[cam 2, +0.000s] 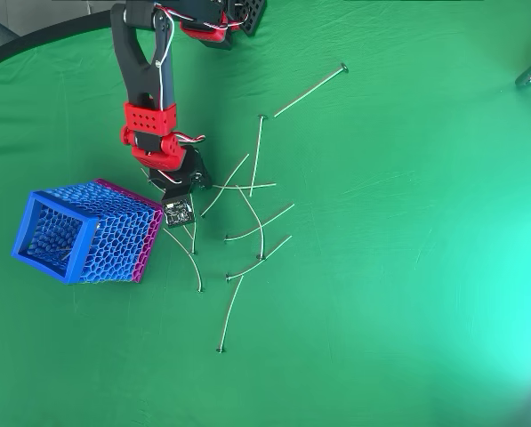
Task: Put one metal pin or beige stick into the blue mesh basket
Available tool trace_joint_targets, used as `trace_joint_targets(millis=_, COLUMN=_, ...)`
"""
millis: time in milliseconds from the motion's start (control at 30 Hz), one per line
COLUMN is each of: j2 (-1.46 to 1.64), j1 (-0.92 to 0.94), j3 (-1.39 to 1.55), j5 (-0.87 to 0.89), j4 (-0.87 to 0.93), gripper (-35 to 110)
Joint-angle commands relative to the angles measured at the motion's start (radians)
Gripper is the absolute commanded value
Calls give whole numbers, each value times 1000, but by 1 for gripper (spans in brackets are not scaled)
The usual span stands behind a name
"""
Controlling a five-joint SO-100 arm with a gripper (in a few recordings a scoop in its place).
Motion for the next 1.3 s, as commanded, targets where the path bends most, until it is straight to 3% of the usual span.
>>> trace_joint_targets(millis=0, j2=21, j1=-11, j3=-3, j5=14, j4=-15, gripper=19)
trace_joint_targets(millis=1267, j2=21, j1=-18, j3=54, j5=38, j4=-86, gripper=12)
